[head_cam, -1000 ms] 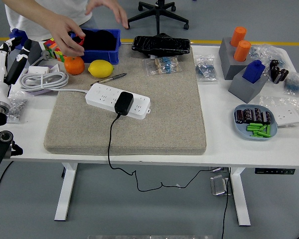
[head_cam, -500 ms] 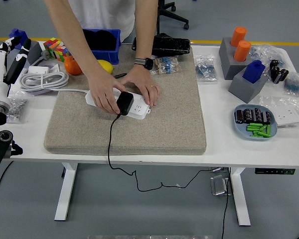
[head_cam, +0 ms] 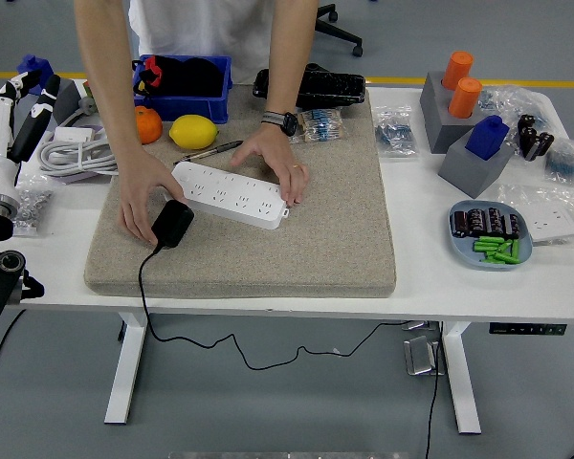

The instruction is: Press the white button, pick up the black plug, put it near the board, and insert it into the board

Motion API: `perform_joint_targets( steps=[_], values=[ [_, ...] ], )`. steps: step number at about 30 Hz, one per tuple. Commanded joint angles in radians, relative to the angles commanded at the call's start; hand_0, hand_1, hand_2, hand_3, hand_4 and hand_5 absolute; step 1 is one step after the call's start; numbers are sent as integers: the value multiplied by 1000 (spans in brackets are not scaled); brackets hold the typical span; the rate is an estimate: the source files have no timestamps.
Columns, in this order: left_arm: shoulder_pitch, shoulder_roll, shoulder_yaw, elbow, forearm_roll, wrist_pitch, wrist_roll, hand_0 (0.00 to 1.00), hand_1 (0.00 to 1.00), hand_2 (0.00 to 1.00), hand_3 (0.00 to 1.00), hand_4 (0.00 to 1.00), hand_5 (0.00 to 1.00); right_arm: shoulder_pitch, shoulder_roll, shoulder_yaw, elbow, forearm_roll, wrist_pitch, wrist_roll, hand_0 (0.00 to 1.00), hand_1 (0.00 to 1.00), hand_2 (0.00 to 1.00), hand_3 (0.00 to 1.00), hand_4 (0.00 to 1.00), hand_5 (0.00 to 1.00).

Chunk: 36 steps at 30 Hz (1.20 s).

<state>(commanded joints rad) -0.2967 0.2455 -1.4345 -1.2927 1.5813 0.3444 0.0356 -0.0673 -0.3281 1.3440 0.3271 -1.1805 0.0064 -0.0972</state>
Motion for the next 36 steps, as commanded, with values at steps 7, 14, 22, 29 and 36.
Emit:
perform_joint_targets(
  steps=[7,14,22,29,36],
  values=[
    [-1,0,1,1,0,-1,0,998,950,909,871,874,998,1,1,1,0,0,0,0,829,713,698,654,768,452],
    [1,1,4,3,0,-1,0,998,950,909,871,873,998,2,0,-3,-1,2,0,0,830,713,699,653,768,452],
    [1,3,10,0,-1,-1,4,998,949,909,871,873,998,3,-3,-11,-1,5,2,1,829,713,699,654,768,452],
    [2,8,32,0,9,-2,12,998,950,908,870,872,998,2,-3,-10,-1,6,2,1,829,713,699,654,769,451],
    [-4,43,141,-3,78,-22,75,989,948,907,869,945,683,-1,-2,-11,-1,7,3,2,830,713,699,654,769,451]
  ],
)
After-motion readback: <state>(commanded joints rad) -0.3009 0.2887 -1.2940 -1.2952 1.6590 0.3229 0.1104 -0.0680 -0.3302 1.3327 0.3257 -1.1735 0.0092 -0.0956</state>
